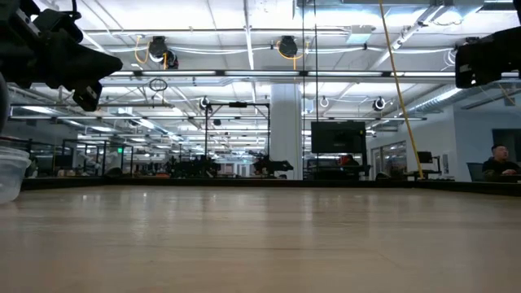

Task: Pick and place items into bin
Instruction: Return to Home Position

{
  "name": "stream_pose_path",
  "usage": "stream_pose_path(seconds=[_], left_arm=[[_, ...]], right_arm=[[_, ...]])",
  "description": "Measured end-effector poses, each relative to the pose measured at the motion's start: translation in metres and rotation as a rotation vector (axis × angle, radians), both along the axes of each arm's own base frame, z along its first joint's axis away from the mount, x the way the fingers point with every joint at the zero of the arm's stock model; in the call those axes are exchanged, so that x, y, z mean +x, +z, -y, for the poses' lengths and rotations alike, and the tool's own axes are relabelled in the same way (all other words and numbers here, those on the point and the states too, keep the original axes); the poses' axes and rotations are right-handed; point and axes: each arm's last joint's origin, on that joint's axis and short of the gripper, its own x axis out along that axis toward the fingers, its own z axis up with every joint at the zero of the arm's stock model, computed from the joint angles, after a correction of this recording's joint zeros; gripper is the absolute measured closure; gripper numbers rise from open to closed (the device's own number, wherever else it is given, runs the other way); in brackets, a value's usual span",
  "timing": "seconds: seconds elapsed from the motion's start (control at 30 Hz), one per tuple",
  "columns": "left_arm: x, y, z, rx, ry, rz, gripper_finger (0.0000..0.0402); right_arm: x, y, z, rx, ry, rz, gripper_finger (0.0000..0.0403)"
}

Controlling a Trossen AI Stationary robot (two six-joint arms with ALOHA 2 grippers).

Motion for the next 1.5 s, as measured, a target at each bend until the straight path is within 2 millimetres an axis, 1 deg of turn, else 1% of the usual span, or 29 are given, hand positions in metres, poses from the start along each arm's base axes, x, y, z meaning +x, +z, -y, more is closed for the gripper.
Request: stream_pose_path(seconds=[0.07,0.2,1.5], left_arm=[[0.0000,0.0000,0.0000,0.000,0.000,0.000,0.0376],[0.0000,0.0000,0.0000,0.000,0.000,0.000,0.0376],[0.0000,0.0001,0.0000,0.000,0.000,0.001,0.0376]], right_arm=[[0.0002,-0.0008,-0.0013,0.013,0.030,-0.012,0.0236],[0.0005,-0.0012,-0.0015,0.043,0.028,-0.023,0.0236],[0.0005,-0.0011,-0.0014,0.033,0.026,-0.020,0.0236]])
